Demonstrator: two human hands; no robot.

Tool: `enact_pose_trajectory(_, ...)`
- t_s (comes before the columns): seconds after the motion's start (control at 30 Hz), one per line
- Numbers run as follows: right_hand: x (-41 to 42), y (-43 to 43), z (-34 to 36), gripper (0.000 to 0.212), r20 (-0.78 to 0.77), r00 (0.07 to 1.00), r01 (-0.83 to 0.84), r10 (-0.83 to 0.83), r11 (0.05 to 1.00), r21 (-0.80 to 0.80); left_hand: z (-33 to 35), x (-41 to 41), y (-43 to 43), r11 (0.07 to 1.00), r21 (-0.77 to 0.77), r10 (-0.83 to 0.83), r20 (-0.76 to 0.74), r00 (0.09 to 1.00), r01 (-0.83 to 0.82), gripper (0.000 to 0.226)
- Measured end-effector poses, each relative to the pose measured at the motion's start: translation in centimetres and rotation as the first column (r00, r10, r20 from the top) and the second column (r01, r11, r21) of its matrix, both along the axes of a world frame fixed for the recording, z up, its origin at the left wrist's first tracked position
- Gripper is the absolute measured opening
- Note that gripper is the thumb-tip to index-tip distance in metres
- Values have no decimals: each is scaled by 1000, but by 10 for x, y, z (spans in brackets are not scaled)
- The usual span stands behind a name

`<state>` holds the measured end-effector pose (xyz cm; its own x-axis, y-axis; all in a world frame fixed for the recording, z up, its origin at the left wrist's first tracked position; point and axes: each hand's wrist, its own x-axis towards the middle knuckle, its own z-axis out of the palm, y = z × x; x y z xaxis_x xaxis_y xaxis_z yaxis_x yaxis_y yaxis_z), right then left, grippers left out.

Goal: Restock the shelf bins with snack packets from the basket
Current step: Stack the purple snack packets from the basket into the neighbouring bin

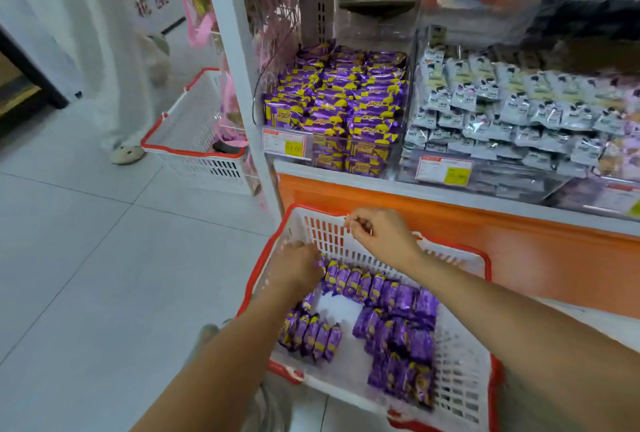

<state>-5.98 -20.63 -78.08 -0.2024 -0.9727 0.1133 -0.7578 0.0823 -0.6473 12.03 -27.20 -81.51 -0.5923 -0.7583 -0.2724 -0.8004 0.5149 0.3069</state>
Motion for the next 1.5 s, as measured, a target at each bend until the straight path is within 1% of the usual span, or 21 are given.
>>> enact_pose_trajectory(0.07,-11,21,-36,15,-1,999,47,-47,986,157,-28,-1,15,996,89,-19,126,992,8,33)
enact_pose_trajectory(0.13,-20,38,-71,13,-49,997,75,-62,939,336,-57,-1,28,981,192,-57,239,969,11,40)
enact_pose_trajectory(0.2,-26,51,-106,20,-67,997,78,-49,826,558,-85,1,40,961,277,-88,303,949,1,42)
enact_pose_trajectory(0.27,-29,62,-138,15,-47,999,43,-13,686,727,-109,-1,47,945,326,-120,324,938,8,38)
enact_pose_trajectory(0.3,-28,67,-152,15,-41,999,25,12,620,784,-119,-3,51,939,344,-137,321,937,20,37)
enact_pose_trajectory(0.37,-27,78,-178,32,-48,998,18,43,540,842,-136,-11,57,928,371,-160,300,941,39,40)
enact_pose_trajectory(0.4,-26,84,-189,38,-72,996,35,46,541,840,-144,-16,60,921,387,-169,281,945,50,43)
enact_pose_trajectory(0.5,-24,103,-215,39,-180,983,125,34,596,793,-167,-32,72,889,452,-192,219,957,75,60)
enact_pose_trajectory(0.63,-22,120,-239,63,-196,980,136,42,582,802,-192,-55,91,918,389,-164,184,969,82,68)
enact_pose_trajectory(0.7,-21,123,-248,63,-190,982,161,-19,616,771,-199,-67,99,939,332,-165,199,966,92,77)
enact_pose_trajectory(0.8,-23,124,-258,58,-137,983,184,-123,667,722,-209,-80,108,955,290,-136,217,967,69,94)
enact_pose_trajectory(0.9,-27,123,-261,54,-97,982,182,-160,701,689,-217,-86,113,974,223,-91,254,963,34,102)
enact_pose_trajectory(0.97,-30,124,-263,53,-74,983,172,-166,721,672,-223,-88,113,979,202,-88,273,958,32,104)
enact_pose_trajectory(1.1,-35,126,-263,53,-37,986,145,-163,724,675,-227,-92,113,985,160,-111,307,945,64,101)
enact_pose_trajectory(1.13,-34,125,-263,53,-42,986,144,-158,720,678,-227,-93,113,987,145,-117,305,945,76,97)
enact_pose_trajectory(1.23,-33,123,-259,53,-44,987,142,-156,704,696,-226,-92,108,989,133,-104,261,960,71,68)
enact_pose_trajectory(1.3,-32,120,-257,50,-37,989,129,-146,695,707,-228,-89,101,983,181,-75,225,971,34,56)
enact_pose_trajectory(1.4,-30,117,-254,42,-39,989,131,-144,708,694,-221,-85,92,950,308,4,154,988,-52,55)
enact_pose_trajectory(1.5,-29,111,-247,38,-65,981,181,-182,747,640,-213,-82,80,874,462,129,83,988,-153,48)
